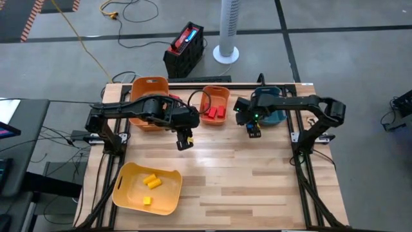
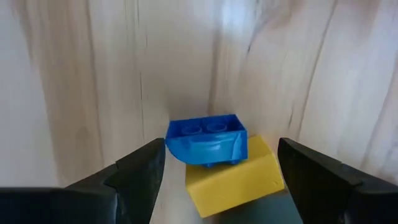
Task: Sort blocks
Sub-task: Put the blue game piece into the green bin
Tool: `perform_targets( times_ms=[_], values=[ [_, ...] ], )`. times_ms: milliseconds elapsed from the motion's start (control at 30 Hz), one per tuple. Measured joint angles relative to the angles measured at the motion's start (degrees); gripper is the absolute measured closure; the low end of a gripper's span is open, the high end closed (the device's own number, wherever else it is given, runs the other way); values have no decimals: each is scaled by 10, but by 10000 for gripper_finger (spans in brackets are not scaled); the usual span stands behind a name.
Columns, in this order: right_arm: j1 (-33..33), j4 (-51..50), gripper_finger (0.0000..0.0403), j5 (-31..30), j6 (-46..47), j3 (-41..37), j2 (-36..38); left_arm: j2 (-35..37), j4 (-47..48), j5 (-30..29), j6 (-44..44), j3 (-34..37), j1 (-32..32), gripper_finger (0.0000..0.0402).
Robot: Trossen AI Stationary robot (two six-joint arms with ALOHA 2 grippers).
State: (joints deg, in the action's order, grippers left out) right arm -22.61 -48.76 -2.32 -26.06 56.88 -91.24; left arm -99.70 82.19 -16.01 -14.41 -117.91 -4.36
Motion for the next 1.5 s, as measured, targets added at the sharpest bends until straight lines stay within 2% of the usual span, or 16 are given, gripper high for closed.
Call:
perform_targets(
  times_ms=[467,767,1233,1367,1500],
  values=[
    [24,29,81,9,8,-48,0,0,0,0,0,0,0,212],
    [23,64,94,9,21,-50,-1,0,1,0,0,0,0,212],
    [34,71,95,5,36,-48,-71,0,36,0,-12,0,0,212],
    [34,72,111,5,33,-48,-69,0,42,0,-11,0,0,212],
    [34,71,147,5,33,-47,-67,0,42,0,-11,0,0,212]
  ],
)
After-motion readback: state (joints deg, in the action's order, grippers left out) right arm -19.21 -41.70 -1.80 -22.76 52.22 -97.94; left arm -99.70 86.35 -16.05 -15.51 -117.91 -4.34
